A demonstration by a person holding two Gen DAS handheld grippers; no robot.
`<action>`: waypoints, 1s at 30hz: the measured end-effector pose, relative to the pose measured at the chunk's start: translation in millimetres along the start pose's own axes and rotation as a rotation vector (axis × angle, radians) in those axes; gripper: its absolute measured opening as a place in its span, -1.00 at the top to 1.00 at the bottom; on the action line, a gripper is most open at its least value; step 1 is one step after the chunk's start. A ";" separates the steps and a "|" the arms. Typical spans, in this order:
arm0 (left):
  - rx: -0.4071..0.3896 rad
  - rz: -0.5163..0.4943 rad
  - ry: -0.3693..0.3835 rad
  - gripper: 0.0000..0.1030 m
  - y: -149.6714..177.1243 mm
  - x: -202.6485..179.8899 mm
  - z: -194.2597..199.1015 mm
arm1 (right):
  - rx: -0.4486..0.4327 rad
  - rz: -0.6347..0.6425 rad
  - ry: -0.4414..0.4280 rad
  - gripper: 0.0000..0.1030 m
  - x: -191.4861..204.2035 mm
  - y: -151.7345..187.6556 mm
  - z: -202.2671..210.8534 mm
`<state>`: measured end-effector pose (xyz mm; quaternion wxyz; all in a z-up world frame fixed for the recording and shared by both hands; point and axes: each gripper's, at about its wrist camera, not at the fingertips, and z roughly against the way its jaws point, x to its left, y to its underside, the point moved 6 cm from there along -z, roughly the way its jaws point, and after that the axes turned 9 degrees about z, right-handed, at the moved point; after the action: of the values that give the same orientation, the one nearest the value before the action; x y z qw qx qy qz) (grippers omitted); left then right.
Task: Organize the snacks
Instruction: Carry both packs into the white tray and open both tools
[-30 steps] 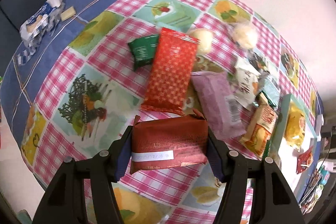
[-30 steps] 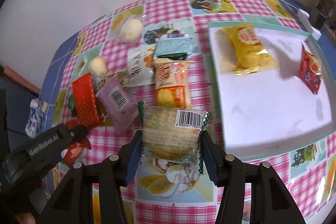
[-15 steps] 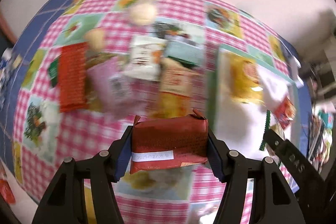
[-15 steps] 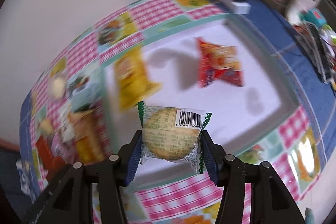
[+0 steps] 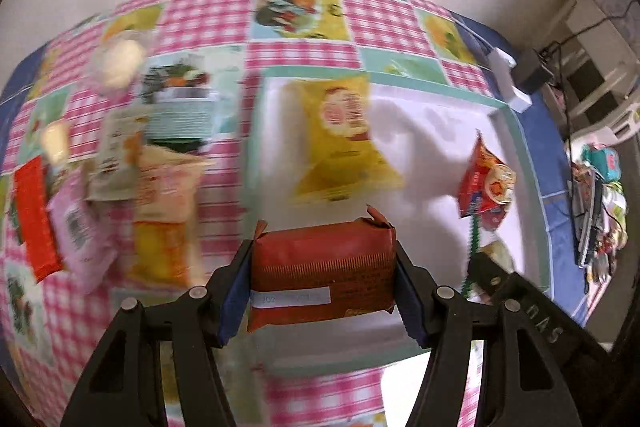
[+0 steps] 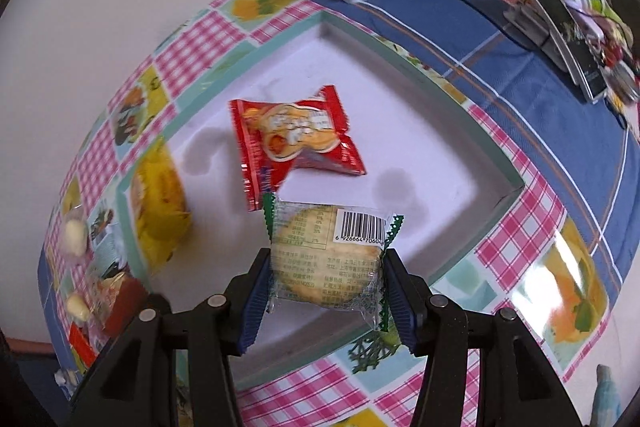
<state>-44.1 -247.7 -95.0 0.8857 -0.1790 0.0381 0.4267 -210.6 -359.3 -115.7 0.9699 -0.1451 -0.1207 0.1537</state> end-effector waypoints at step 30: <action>0.172 0.210 0.005 -0.33 25.5 37.4 -29.4 | 0.065 0.073 -0.003 -0.20 24.8 0.4 -10.9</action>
<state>-37.5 -215.7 -138.0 0.8480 -0.0987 0.0954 0.5120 -184.7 -353.4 -121.2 0.9677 -0.1177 -0.1117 0.1931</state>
